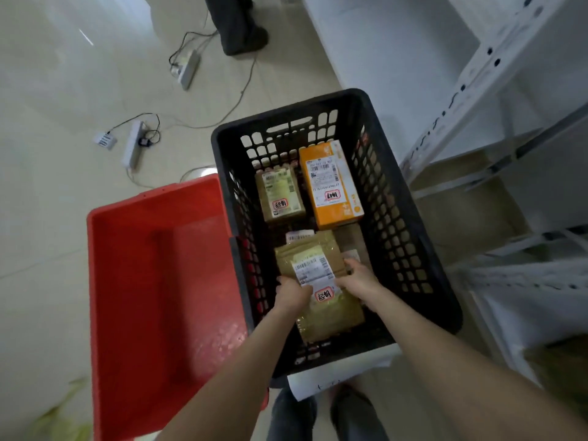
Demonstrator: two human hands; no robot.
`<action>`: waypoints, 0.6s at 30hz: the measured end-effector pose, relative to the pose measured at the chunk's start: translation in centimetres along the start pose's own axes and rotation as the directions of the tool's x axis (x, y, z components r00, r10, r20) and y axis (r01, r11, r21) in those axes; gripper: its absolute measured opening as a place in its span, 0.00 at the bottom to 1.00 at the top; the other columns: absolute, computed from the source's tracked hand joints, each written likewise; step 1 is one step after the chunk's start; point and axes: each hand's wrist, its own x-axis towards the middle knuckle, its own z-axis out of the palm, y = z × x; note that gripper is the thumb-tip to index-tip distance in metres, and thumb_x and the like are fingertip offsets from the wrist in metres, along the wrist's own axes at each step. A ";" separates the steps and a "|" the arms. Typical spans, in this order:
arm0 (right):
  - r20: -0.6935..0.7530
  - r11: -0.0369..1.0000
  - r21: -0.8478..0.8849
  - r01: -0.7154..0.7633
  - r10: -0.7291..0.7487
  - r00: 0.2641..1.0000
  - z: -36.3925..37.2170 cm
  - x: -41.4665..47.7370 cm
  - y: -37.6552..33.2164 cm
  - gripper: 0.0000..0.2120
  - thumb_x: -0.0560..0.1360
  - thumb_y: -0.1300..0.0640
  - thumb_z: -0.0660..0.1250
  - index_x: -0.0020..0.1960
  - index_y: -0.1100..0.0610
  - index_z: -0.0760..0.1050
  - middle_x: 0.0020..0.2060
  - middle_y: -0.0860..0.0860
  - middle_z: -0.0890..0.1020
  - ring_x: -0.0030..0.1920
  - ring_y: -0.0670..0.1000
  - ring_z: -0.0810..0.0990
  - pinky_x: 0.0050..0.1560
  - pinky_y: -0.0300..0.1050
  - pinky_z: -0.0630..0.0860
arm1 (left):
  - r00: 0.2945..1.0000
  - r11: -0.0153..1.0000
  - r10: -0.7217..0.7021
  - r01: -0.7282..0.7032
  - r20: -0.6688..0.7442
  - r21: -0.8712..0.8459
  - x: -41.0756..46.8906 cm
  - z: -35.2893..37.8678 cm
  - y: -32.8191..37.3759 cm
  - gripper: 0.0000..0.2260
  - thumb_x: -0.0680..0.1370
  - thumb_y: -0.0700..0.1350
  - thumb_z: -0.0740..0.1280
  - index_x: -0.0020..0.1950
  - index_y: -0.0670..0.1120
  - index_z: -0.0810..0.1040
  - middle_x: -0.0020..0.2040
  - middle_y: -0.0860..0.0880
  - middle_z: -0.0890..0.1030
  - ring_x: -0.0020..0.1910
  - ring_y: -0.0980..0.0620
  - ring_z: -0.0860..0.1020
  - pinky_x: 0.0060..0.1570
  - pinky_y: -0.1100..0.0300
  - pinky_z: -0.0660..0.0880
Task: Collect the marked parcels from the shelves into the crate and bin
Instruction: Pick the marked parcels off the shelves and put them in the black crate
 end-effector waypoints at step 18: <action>0.107 0.968 -0.247 0.044 -0.018 0.994 2.8 2.4 1.5 0.22 0.78 0.52 0.64 0.72 0.47 0.66 0.64 0.53 0.76 0.61 0.56 0.75 0.59 0.47 0.73 | 0.852 0.528 0.522 -0.304 -0.022 0.793 1.5 -1.4 3.7 0.30 0.77 0.38 0.60 0.77 0.48 0.54 0.74 0.43 0.62 0.72 0.41 0.62 0.72 0.45 0.60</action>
